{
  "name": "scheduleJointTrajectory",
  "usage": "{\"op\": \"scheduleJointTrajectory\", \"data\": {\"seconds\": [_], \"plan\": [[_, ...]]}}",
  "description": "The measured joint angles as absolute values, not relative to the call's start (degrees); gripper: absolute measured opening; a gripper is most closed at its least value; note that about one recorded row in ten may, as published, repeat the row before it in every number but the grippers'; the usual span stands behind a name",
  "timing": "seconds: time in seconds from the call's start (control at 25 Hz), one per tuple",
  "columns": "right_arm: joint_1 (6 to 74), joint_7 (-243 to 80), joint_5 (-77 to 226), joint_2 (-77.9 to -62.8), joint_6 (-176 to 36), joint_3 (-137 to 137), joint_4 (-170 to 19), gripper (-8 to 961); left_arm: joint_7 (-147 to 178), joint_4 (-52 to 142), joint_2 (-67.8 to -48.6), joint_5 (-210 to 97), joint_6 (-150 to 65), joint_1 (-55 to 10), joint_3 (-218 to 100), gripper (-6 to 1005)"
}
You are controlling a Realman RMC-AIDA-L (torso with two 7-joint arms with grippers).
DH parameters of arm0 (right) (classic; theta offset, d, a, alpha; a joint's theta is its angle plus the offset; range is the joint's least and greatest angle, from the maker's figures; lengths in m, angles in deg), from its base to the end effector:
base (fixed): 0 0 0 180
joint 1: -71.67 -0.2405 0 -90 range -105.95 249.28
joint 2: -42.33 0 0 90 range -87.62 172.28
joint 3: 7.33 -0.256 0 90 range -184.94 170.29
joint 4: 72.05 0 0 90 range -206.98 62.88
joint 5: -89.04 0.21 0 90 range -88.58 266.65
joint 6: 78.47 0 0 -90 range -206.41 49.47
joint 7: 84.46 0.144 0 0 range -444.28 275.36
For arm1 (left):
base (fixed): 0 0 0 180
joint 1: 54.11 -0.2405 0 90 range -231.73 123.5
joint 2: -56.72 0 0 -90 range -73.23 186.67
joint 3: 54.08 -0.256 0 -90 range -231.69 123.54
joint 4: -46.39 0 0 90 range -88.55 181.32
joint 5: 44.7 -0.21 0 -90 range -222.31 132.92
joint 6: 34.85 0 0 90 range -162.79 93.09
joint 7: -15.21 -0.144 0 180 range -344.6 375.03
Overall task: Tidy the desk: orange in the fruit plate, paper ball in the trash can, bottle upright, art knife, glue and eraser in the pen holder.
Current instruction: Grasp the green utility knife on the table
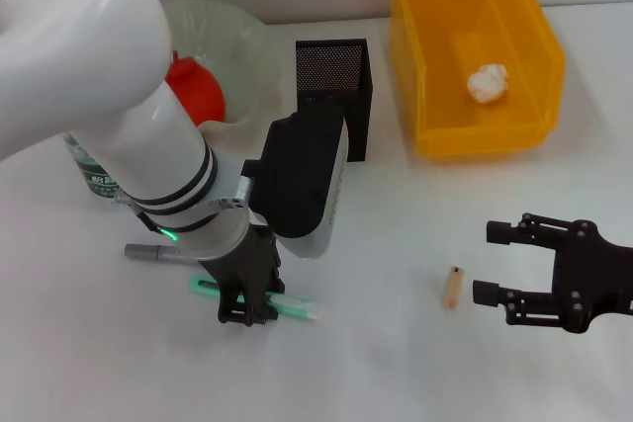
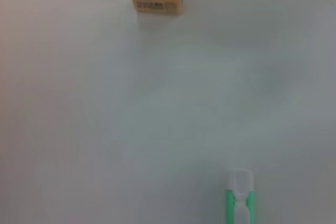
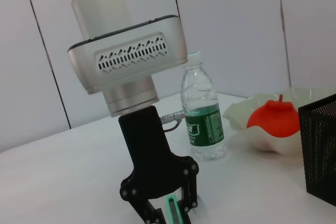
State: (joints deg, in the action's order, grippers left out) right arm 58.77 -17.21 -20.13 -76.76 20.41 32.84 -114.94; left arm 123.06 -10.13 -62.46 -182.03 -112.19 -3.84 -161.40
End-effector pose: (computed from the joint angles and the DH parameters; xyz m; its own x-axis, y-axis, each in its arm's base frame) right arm 0.3187 0.2403 0.0204 0.7866 -0.2728 -0.5540 -0.4456 -0.8718 -0.2034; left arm -0.1393 0.3391 -0.1082 0.7992 -0.3216 -0.5078 -0.2794 -0.9468 0.1597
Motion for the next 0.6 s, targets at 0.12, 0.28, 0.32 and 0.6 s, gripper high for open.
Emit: {"op": "scheduleJointTrajectory", "data": {"seconds": [0.12,0.28,0.32,0.6], "plan": [[58.8,-17.2,-20.1,-76.76,20.4,32.8,-114.9,784,122.6,-9.7,-62.46,-182.0,-111.7,-3.8,-161.5,236],[58.7,-17.2,-20.1,-76.76,20.4,32.7,-114.9,784,122.1,-9.5,-62.46,-181.9,-111.4,-3.8,-161.5,210],[58.7,-17.2,-20.1,-76.76,20.4,32.8,-114.9,784,121.9,-9.4,-62.46,-181.8,-111.3,-3.8,-161.4,208],[58.4,-17.2,-20.1,-76.76,20.4,32.5,-114.2,784,121.5,-9.1,-62.46,-181.7,-111.5,-3.7,-161.4,192]]}}
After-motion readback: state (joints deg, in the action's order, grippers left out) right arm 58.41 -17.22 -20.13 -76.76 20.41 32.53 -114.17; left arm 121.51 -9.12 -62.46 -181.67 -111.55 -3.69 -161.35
